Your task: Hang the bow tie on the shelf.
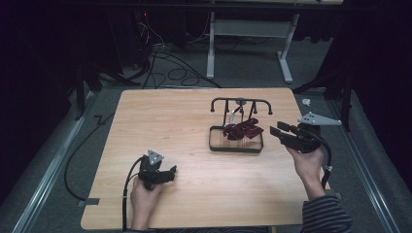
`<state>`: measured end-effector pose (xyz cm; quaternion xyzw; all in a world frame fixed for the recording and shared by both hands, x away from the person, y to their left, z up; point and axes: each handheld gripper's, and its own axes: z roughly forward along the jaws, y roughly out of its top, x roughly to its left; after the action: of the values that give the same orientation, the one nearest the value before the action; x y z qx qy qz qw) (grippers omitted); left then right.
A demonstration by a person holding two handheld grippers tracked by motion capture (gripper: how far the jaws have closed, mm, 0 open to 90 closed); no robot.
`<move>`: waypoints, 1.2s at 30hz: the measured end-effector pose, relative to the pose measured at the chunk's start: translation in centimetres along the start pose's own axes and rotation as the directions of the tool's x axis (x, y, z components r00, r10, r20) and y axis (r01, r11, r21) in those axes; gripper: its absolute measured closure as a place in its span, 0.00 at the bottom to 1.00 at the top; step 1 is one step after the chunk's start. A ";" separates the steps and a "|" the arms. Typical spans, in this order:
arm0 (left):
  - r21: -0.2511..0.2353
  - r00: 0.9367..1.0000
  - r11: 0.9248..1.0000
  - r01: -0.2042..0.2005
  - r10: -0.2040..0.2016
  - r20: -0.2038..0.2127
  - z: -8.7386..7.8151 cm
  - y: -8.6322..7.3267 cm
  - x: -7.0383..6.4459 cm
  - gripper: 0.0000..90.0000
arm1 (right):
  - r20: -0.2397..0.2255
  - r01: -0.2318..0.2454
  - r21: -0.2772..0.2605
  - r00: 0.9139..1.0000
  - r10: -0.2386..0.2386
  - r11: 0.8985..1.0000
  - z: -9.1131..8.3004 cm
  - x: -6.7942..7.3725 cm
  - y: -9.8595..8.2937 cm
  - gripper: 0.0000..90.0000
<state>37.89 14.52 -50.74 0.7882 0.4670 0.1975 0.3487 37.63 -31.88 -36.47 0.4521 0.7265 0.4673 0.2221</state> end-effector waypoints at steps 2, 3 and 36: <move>0.000 1.000 1.000 0.000 0.000 0.000 0.0 0.0 0.0 0.23 | -0.002 -0.005 0.000 1.000 0.005 1.000 -0.1 -0.1 -0.2 0.66; 0.000 1.000 1.000 0.000 0.000 0.000 0.0 0.0 0.0 0.23 | -0.002 -0.007 0.000 1.000 0.007 1.000 -0.2 -0.1 -0.3 0.66; 0.000 1.000 1.000 0.000 0.000 0.000 0.0 0.0 0.0 0.23 | -0.003 -0.067 -0.005 0.998 0.067 0.998 -2.2 -1.0 -3.5 0.66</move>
<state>37.89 14.52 -50.74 0.7882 0.4670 0.1975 0.3487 34.93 -34.31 -38.61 0.4750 0.7099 0.4772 0.2065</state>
